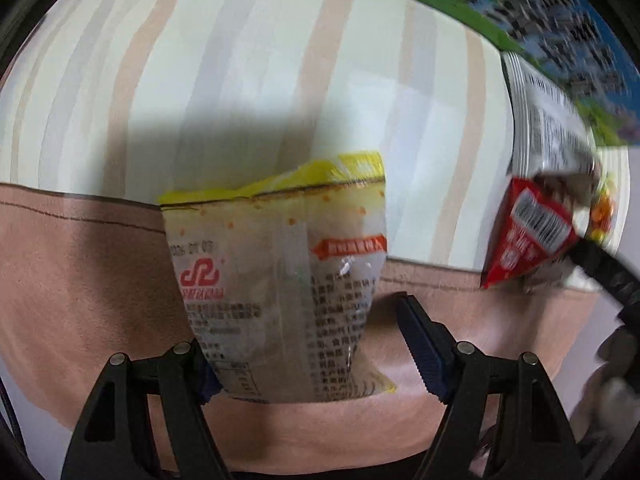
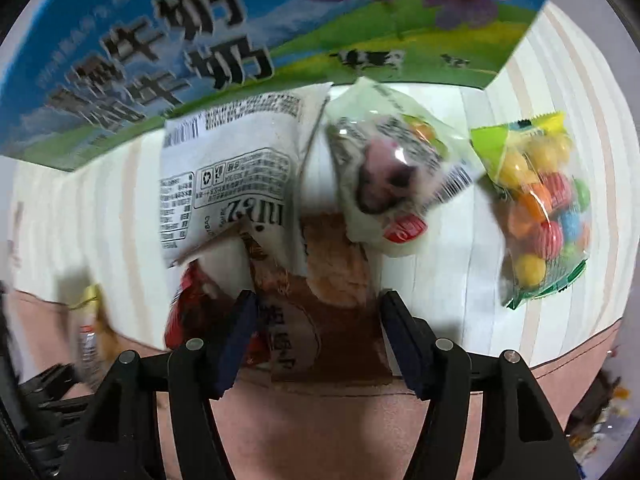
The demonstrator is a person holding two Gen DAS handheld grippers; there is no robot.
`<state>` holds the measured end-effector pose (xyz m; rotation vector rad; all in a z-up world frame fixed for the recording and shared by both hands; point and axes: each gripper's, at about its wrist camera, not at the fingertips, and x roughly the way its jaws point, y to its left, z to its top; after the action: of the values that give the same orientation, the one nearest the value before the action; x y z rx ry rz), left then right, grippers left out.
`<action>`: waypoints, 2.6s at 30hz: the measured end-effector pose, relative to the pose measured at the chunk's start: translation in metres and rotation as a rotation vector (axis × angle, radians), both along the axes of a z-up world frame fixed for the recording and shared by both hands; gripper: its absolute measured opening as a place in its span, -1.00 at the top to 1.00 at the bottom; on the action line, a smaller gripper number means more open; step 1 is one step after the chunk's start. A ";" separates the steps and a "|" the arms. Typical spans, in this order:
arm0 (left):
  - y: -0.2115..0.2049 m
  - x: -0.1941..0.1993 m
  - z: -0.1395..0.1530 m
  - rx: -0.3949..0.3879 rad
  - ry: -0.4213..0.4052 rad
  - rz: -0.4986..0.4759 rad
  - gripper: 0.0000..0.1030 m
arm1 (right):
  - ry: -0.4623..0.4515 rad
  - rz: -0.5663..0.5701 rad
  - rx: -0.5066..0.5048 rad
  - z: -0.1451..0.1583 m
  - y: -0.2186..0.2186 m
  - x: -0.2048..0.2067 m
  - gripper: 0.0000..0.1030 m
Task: Organize snacks
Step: 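Grasp the brown pastry packet with the right tool while the left grasps the clear yellow-edged bread bag, then carry both packets into the box and open both tools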
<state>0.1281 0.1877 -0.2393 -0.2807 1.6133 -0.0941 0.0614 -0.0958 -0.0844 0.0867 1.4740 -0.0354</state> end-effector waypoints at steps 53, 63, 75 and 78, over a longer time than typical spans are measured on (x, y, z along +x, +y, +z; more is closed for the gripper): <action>-0.060 0.011 0.204 -0.210 -0.359 -0.137 0.23 | -0.205 -0.010 0.329 0.153 0.026 -0.039 -0.18; -0.052 0.140 0.243 -0.067 -0.350 -0.147 0.22 | -0.319 -0.047 0.211 0.216 -0.022 0.105 -0.18; -0.044 0.200 0.164 0.195 -0.209 -0.194 0.22 | -0.183 -0.076 0.132 0.150 -0.040 0.182 -0.19; -0.034 0.205 0.143 0.157 -0.153 -0.149 -0.13 | -0.112 -0.072 0.121 0.132 -0.039 0.188 -0.55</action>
<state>0.3331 0.1536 -0.0965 -0.0307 1.4790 -0.1001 0.2497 -0.1347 0.0478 0.2367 1.3599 0.0001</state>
